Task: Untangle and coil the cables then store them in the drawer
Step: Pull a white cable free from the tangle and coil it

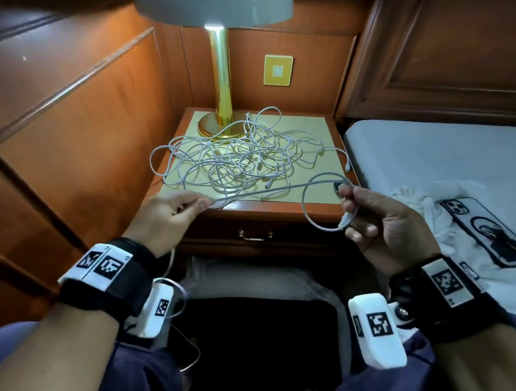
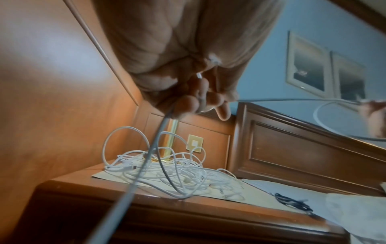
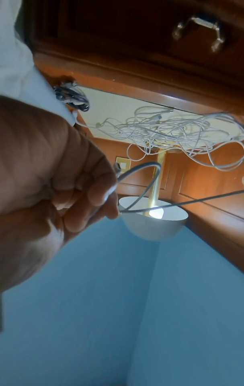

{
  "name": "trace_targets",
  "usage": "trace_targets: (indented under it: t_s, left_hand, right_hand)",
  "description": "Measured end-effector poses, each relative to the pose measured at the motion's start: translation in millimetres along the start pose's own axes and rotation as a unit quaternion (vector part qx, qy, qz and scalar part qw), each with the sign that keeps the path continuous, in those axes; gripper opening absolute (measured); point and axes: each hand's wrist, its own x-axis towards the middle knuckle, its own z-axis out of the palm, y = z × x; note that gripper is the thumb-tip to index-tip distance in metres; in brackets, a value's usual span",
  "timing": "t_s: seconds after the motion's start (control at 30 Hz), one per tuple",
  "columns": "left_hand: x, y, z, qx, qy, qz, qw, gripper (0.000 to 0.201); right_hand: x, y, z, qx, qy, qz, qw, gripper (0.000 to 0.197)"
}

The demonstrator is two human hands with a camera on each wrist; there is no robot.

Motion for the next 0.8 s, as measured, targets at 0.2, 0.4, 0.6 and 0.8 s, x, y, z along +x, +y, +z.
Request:
trace_targets:
  t_s: [0.2, 0.4, 0.6, 0.8]
  left_hand:
    - [-15, 14, 25, 0.144, 0.139, 0.071, 0.977, 0.006]
    - [-39, 38, 55, 0.185, 0.056, 0.147, 0.970, 0.016]
    - [-47, 50, 63, 0.105, -0.076, 0.212, 0.969, 0.022]
    - [-41, 45, 55, 0.054, -0.081, 0.253, 0.963, 0.024]
  right_hand:
    - [-9, 12, 15, -0.038, -0.049, -0.025, 0.998, 0.022]
    - [-17, 26, 25, -0.154, -0.043, -0.113, 0.981, 0.019]
    - [-20, 39, 28, -0.283, -0.036, -0.167, 0.944, 0.016]
    - [-15, 47, 24, -0.352, -0.087, -0.099, 0.927, 0.019]
